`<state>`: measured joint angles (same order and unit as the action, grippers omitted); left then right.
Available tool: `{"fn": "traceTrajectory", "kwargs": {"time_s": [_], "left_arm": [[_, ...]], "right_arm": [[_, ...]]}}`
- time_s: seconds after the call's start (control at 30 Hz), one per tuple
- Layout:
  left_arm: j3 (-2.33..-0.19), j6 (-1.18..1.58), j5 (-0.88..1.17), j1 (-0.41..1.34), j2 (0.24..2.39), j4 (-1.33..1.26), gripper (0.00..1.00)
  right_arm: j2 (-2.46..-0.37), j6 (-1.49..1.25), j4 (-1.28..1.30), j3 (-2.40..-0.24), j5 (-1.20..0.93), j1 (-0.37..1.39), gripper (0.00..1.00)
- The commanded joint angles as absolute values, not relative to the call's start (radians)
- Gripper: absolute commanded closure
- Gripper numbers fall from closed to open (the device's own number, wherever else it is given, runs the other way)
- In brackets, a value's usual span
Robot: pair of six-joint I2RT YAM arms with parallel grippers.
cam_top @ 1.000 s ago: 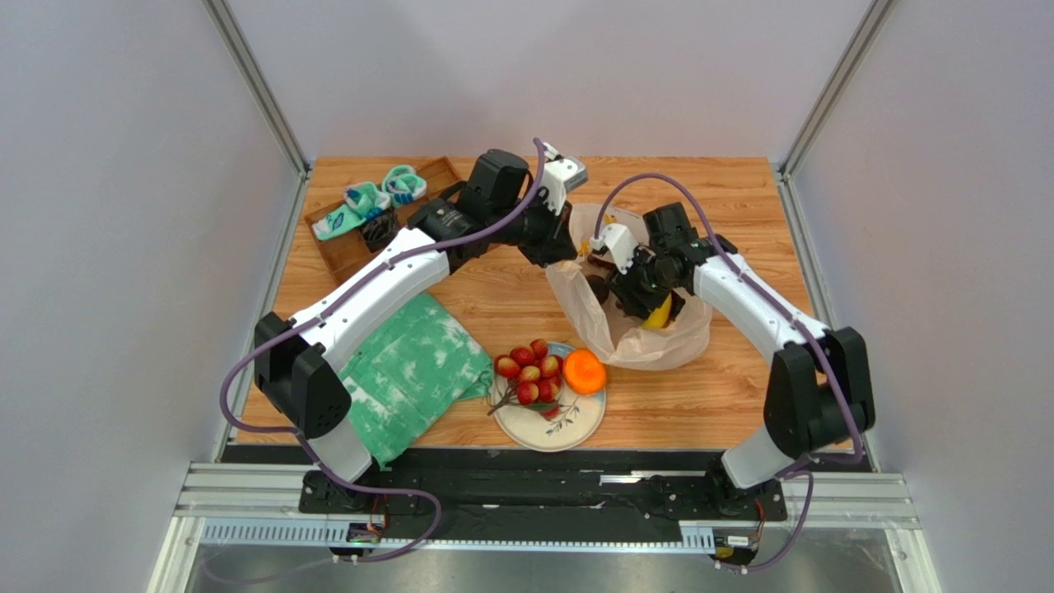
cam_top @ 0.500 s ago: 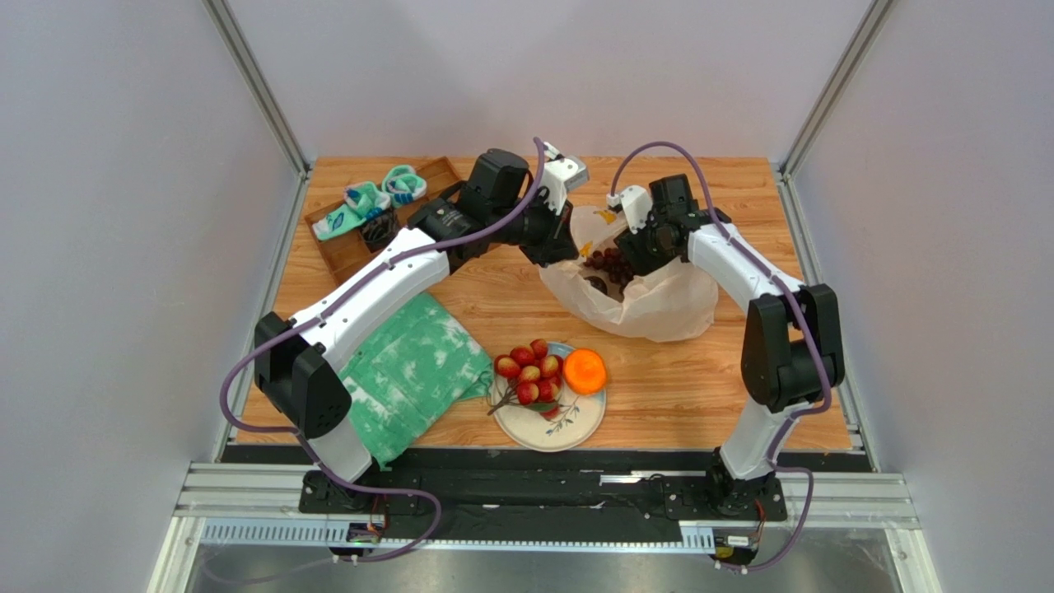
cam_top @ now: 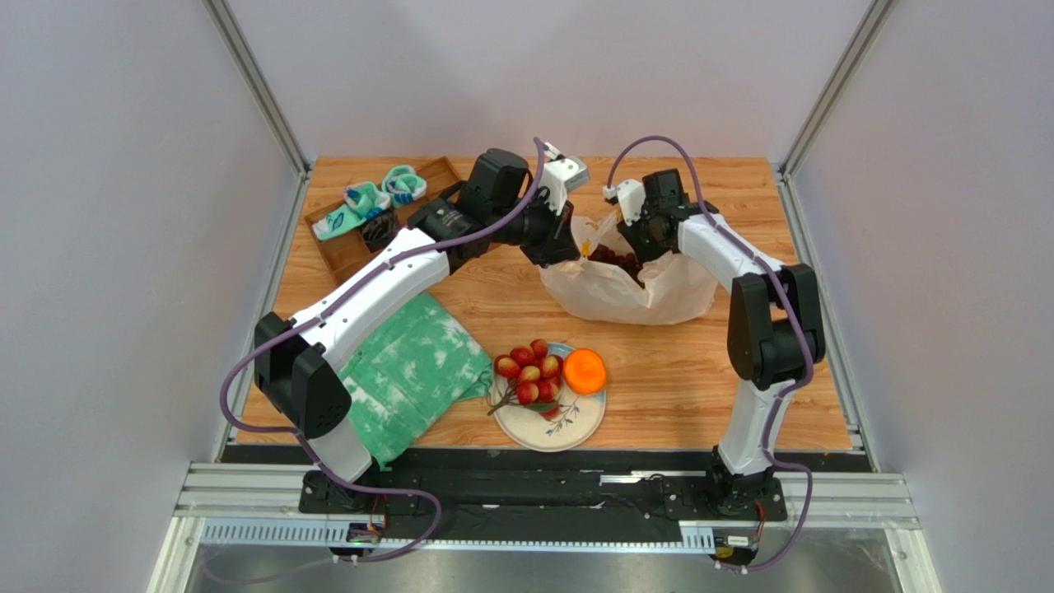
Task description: Take the fake fruits out of the plastic bag
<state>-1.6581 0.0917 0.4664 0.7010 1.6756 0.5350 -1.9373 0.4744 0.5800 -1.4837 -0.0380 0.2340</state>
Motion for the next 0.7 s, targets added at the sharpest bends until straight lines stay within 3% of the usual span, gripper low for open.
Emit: {"fn": "traceTrajectory", "kwargs": {"time_s": [0.0,0.2,0.47,0.67], "left_arm": [[-1.674,0.094,0.476,0.703,1.667,0.506,1.0],[-1.707,0.101,0.474,0.701,1.696,0.505,1.0],[-1.736,0.101,0.468,0.703,1.715,0.508,1.0],[-1.718,0.109,0.477,0.703,1.706,0.506,1.0]], "right_arm": [[-1.702,0.459,0.558,-1.416,-0.173,0.23,0.77],[-1.42,0.419,0.572,-1.333,-0.317,0.23,0.8],[-1.258,0.356,0.612,-1.304,-0.36,0.232,0.8],[-1.34,0.351,0.539,-1.265,-0.316,0.232,0.63]]}}
